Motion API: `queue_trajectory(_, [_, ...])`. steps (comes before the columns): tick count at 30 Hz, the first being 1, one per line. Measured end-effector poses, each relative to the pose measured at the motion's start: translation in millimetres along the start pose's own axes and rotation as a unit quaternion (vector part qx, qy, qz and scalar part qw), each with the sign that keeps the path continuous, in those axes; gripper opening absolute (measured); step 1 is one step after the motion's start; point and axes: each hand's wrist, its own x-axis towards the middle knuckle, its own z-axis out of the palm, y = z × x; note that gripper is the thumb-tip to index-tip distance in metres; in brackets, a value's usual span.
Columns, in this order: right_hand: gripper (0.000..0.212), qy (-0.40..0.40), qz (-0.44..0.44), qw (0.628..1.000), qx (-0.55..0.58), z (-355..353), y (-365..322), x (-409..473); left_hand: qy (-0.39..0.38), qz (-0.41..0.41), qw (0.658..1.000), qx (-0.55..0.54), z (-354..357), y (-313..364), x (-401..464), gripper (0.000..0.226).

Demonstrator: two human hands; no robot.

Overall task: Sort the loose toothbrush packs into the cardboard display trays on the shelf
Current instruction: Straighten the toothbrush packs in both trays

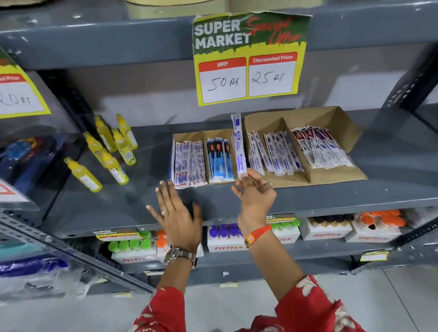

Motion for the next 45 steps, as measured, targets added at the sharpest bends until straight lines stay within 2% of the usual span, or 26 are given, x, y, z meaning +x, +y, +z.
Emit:
queue_trajectory(5, [0.013, 0.032, -0.016, 0.999, 0.026, -12.9, -18.6, 21.5, -0.016, 0.093, 0.995, -0.019, 5.5, 47.7, -4.4, 0.073])
queue_trajectory(11, [0.021, 0.054, -0.02, 0.998, 0.021, -29.7, -40.9, 56.3, -0.074, 0.141, 0.987, -0.005, 27.3, 86.5, -12.9, 0.075])
queue_trajectory(21, [0.033, 0.051, 0.038, 0.996, -0.056, -42.2, -43.2, 110.6, -0.146, 0.14, 0.977, 0.073, 51.2, 95.8, -22.8, 0.075])
queue_trajectory(25, [0.031, 0.045, 0.036, 0.995, -0.081, -37.2, -38.0, 120.8, -0.141, 0.14, 0.977, 0.082, 53.5, 96.1, -21.4, 0.075])
queue_trajectory(28, [0.019, 0.034, 0.031, 0.994, -0.101, -32.9, -34.9, 124.0, -0.138, 0.139, 0.977, 0.082, 55.0, 96.0, -21.6, 0.076])
queue_trajectory(32, [0.026, 0.039, 0.004, 0.988, -0.149, -31.0, -33.0, 128.3, -0.129, 0.14, 0.979, 0.07, 56.3, 95.8, -21.4, 0.075])
queue_trajectory(35, [0.018, 0.043, -0.018, 0.978, -0.204, -31.1, -31.0, 131.4, -0.124, 0.142, 0.98, 0.063, 56.5, 95.4, -22.1, 0.074])
queue_trajectory(38, [0.019, 0.042, -0.063, 0.961, -0.267, -32.4, -30.6, 129.9, -0.117, 0.143, 0.981, 0.058, 57.6, 95.5, -22.3, 0.074])
queue_trajectory(40, [0.022, 0.038, -0.132, 0.938, -0.317, -35.3, -34.0, 125.6, -0.103, 0.146, 0.983, 0.039, 57.2, 97.2, -21.6, 0.075])
queue_trajectory(42, [0.025, 0.025, -0.218, 0.894, -0.391, -38.3, -39.7, 122.6, -0.086, 0.165, 0.983, 0.003, 53.9, 103.0, -20.3, 0.072])
queue_trajectory(45, [0.029, -0.027, -0.302, 0.798, -0.521, -40.3, -46.5, 126.8, -0.091, 0.236, 0.967, -0.04, 48.6, 123.4, -15.6, 0.065])
